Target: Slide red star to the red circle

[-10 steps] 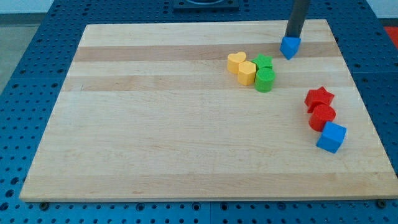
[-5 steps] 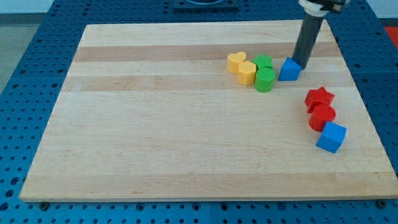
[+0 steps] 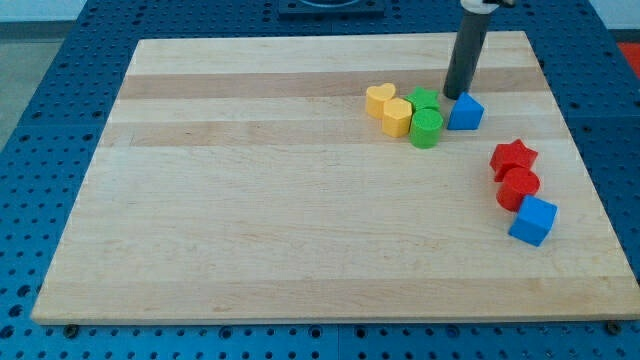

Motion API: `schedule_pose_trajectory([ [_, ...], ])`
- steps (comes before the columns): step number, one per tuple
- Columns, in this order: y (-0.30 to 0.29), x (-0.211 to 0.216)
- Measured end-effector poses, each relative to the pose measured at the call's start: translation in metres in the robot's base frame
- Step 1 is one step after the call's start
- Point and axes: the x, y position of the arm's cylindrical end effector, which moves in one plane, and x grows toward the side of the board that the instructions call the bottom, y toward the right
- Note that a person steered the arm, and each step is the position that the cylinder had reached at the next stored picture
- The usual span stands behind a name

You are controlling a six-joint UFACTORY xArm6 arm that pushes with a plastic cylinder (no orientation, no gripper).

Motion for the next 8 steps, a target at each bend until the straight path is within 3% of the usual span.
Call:
schedule_pose_trajectory([
  [5, 0.003, 0.099],
  [8, 0.003, 0.09],
])
